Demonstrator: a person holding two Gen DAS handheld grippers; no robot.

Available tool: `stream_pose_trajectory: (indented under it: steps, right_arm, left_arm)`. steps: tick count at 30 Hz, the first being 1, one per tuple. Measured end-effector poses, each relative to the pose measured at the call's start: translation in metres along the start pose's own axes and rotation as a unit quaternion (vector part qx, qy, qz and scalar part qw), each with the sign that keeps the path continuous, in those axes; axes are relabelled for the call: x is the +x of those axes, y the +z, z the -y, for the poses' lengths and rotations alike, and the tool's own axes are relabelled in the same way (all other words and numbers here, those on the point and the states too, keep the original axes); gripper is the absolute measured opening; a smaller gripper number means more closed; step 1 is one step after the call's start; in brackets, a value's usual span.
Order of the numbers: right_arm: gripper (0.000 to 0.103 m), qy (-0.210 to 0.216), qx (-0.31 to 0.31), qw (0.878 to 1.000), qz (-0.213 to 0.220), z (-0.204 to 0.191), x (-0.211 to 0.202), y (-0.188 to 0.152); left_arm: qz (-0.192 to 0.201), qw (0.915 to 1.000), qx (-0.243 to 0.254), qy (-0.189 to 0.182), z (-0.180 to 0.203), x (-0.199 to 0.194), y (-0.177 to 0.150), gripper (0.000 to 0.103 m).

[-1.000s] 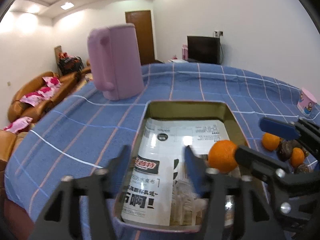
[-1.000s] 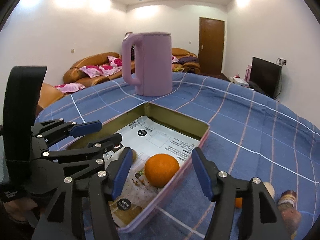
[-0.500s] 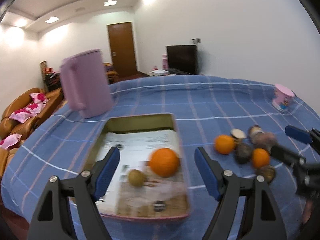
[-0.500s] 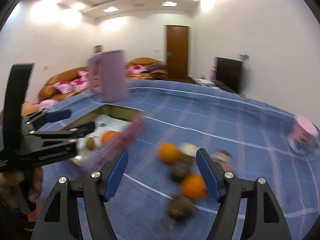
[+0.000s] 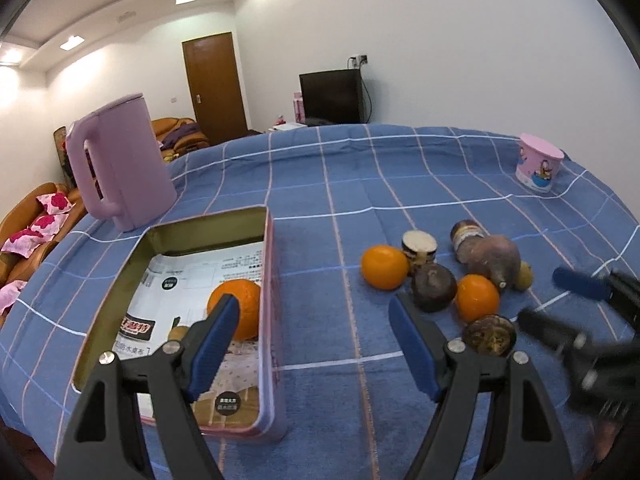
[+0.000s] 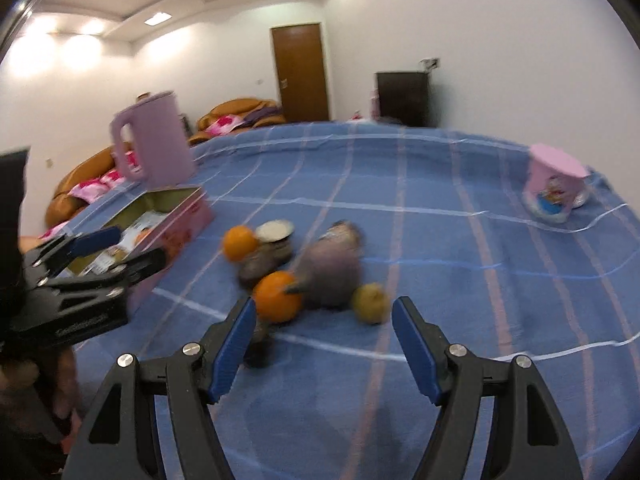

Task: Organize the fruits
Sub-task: 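Grasp the brown mangosteen with the right tool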

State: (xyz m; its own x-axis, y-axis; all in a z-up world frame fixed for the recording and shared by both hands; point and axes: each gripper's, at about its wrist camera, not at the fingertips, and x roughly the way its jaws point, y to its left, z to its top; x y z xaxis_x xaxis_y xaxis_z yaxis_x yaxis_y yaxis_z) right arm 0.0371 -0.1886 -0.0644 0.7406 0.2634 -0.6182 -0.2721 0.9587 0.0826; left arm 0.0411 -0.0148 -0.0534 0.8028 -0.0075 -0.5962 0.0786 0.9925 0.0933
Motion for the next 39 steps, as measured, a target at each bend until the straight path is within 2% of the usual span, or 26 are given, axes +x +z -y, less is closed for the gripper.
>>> stream_pose_trajectory:
  steps: [5, 8, 11, 14, 18, 23, 27, 31, 35, 39]
  right_arm:
    - [0.071, 0.021, -0.011, 0.999, -0.027, -0.021, 0.017, -0.002]
    - [0.066, 0.025, -0.015, 0.998, -0.047, -0.026, 0.026, -0.002]
    - [0.052, 0.033, -0.018, 0.997, -0.071, -0.027, 0.037, -0.003]
    - [0.037, 0.049, -0.023, 0.996, -0.077, -0.029, 0.039, -0.004]
    - [0.036, 0.043, -0.019, 0.998, -0.045, -0.025, 0.027, -0.004]
    - [0.036, -0.004, 0.016, 1.000, -0.008, 0.007, 0.005, -0.004]
    - [0.036, -0.033, 0.048, 0.998, 0.001, 0.036, 0.000, -0.003]
    - [0.036, -0.052, 0.058, 0.997, 0.005, 0.049, -0.002, 0.001]
    - [0.036, -0.038, 0.070, 0.997, -0.010, 0.056, 0.002, -0.002]
    - [0.036, -0.029, 0.080, 0.996, -0.008, 0.059, 0.001, -0.002]
  left_arm:
    - [0.001, 1.0000, -0.004, 0.000, -0.002, 0.000, -0.001, 0.079]
    - [-0.002, 1.0000, -0.002, -0.002, 0.000, 0.001, -0.001, 0.079]
    - [-0.002, 1.0000, -0.001, -0.004, 0.001, 0.000, -0.001, 0.079]
    - [0.000, 1.0000, -0.001, -0.007, 0.002, -0.001, -0.001, 0.079]
    - [-0.002, 0.9998, 0.004, -0.019, 0.009, -0.001, -0.001, 0.079]
    - [-0.009, 0.9989, 0.017, -0.042, 0.027, 0.001, 0.001, 0.078]
    - [-0.024, 0.9968, 0.031, -0.069, 0.049, 0.006, 0.001, 0.067]
    - [-0.035, 0.9946, 0.044, -0.087, 0.067, 0.011, 0.002, 0.063]
    - [-0.053, 0.9919, 0.047, -0.105, 0.077, 0.019, 0.003, 0.055]
    - [-0.059, 0.9907, 0.049, -0.112, 0.084, 0.023, 0.003, 0.054]
